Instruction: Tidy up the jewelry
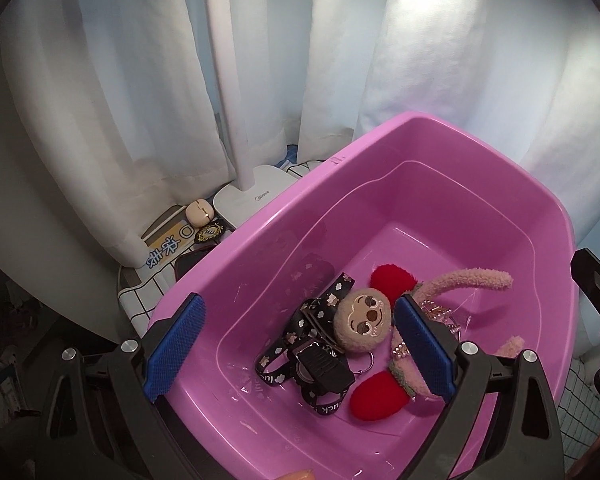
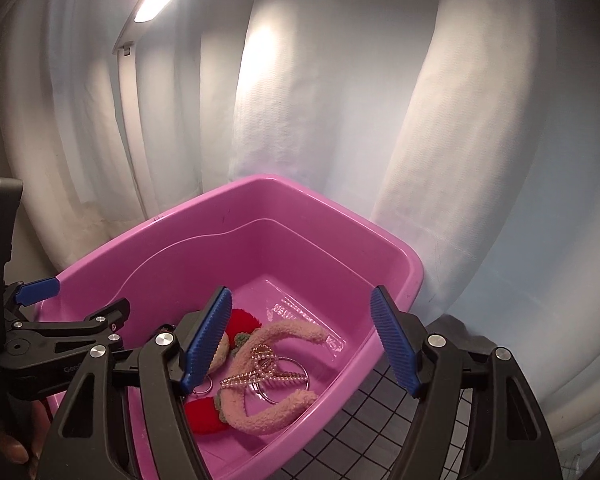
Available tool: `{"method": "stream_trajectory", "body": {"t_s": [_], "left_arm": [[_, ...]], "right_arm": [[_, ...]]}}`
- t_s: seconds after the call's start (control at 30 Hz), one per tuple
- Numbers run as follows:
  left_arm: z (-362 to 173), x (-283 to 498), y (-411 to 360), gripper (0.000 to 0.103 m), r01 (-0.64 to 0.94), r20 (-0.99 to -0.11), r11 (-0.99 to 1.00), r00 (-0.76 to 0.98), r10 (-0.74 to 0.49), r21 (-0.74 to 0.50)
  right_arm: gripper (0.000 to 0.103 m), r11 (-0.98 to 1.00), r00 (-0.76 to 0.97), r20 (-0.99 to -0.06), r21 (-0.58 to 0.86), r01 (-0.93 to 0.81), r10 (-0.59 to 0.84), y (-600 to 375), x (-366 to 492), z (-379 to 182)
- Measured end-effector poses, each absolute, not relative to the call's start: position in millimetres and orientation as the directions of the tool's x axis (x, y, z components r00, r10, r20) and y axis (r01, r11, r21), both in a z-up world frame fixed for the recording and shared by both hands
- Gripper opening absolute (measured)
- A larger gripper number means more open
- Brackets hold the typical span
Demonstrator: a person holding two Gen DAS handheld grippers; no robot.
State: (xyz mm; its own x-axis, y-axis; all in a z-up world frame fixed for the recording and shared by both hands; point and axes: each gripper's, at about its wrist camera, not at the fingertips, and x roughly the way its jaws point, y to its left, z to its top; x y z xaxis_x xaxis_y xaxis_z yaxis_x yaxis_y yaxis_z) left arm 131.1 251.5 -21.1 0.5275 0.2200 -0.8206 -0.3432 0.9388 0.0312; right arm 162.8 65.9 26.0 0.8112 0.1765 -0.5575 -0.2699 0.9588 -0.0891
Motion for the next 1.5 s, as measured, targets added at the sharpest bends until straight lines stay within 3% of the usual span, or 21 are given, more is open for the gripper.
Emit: {"method": "stream_trajectory", "body": {"t_s": [1.5], "left_arm": [[-11, 118, 253, 0.094, -0.350, -0.810, 0.936, 0.535, 0.241, 0.047]], "right_arm": [[0.069, 0.965, 0.821, -0.546, -0.083, -0.249, 0.165, 58, 145, 25]]}}
